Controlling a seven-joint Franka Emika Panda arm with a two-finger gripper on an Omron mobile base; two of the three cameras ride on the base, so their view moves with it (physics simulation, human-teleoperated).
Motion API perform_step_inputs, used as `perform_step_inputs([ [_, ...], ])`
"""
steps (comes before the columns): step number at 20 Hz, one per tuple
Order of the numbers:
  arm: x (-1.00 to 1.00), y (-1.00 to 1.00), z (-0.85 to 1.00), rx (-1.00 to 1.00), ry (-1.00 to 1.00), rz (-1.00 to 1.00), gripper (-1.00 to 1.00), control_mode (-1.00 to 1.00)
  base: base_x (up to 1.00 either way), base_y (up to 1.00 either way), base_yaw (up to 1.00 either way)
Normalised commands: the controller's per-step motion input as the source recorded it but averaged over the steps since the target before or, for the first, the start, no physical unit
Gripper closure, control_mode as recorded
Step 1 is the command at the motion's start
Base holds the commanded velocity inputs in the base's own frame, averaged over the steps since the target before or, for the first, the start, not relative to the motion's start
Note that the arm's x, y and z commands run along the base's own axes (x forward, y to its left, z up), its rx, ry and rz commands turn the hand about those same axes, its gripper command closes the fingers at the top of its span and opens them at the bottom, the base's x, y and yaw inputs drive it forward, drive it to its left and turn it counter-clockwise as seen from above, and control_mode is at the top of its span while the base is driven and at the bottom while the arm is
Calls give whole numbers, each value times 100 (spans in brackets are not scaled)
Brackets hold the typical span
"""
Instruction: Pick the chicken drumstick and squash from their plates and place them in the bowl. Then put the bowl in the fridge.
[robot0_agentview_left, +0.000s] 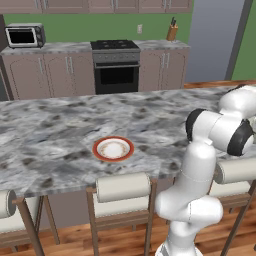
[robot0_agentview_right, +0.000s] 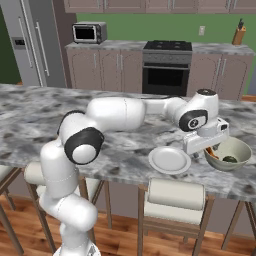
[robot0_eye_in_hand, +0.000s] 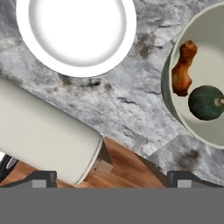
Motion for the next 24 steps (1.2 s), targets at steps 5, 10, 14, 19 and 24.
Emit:
perform_step_inputs([
  [5, 34, -3, 0, 0, -3, 2, -100, -100, 0, 0, 0],
  [10, 30, 0, -14, 0, 0, 0, -100, -100, 0, 0, 0],
  [14, 24, -1, -28, 0, 0, 0, -100, -100, 0, 0, 0],
  [19, 23, -12, -29, 0, 0, 0, -100, -100, 0, 0, 0],
  [24, 30, -14, -14, 0, 0, 0, -100, -100, 0, 0, 0],
])
